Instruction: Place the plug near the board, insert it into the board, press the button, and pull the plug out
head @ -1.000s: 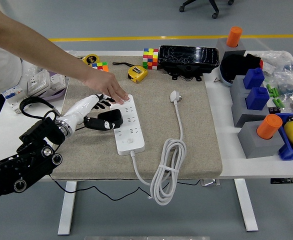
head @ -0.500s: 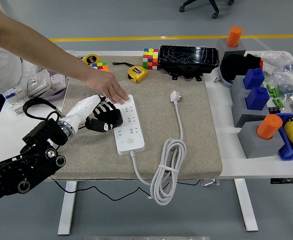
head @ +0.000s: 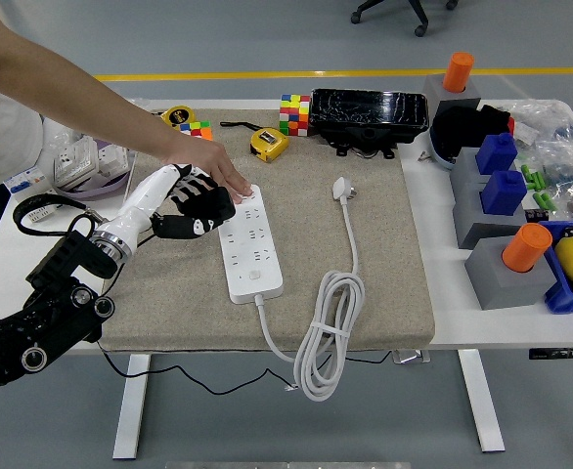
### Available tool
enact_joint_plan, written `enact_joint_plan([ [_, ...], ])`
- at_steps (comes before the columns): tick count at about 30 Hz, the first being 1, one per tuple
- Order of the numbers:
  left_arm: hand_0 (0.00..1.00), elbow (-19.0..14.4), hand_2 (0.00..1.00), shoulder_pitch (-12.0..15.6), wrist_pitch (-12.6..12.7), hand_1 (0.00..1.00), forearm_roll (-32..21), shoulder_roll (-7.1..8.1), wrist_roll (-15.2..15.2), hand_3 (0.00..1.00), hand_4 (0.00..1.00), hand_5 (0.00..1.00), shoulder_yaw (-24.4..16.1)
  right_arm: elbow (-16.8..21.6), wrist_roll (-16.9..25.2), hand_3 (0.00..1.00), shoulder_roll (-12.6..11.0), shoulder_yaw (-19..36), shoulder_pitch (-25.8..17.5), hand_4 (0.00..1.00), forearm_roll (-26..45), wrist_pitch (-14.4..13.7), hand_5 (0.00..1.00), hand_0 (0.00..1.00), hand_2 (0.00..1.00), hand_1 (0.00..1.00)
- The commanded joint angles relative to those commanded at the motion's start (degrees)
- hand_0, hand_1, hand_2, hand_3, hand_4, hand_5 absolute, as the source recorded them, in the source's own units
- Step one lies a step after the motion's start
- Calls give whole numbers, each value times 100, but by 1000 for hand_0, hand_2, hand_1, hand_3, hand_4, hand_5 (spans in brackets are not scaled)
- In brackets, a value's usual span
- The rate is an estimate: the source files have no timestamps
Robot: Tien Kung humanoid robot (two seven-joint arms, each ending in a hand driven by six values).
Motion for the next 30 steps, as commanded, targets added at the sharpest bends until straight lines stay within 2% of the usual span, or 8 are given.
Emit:
enact_joint_plan([
  [5, 308, 183, 479, 101, -153, 430, 99, 116, 138, 538, 778, 2, -52, 0, -1, 552, 2, 18, -1, 912, -3, -2, 503, 657, 659, 660],
  [13, 342, 187, 527, 268, -481, 478, 119, 198, 315, 569, 764, 2, -127, 0, -4, 551, 9, 33, -8, 911, -8, 0, 502, 659, 659, 661],
  [14, 472, 190, 585, 278, -504, 568, 115, 197, 324, 590, 969, 2, -132, 0, -4, 551, 10, 32, -9, 910, -9, 1, 502, 659, 659, 661],
  [19, 472, 159, 585, 317, -745, 568, 137, 199, 451, 590, 969, 2, -212, 5, -6, 551, 12, 30, -11, 910, -13, 4, 502, 659, 659, 661],
  [20, 727, 145, 759, 329, -802, 759, 138, 201, 487, 807, 998, 31, -244, 7, -5, 551, 11, 31, -11, 909, -14, 4, 502, 657, 659, 661],
  [25, 727, 33, 759, 400, -965, 759, 162, 235, 613, 807, 998, 31, -426, 10, -7, 551, 4, 36, -7, 909, -20, 5, 502, 657, 659, 661],
  [26, 757, -11, 818, 433, -973, 812, 142, 245, 617, 874, 998, 138, -487, 7, -9, 551, 5, 38, -9, 909, -20, 5, 501, 657, 659, 661],
  [30, 757, -187, 818, 604, -801, 812, -78, 258, 429, 874, 998, 138, -768, 1, -11, 551, 7, 39, -12, 909, -20, 5, 501, 657, 659, 661],
])
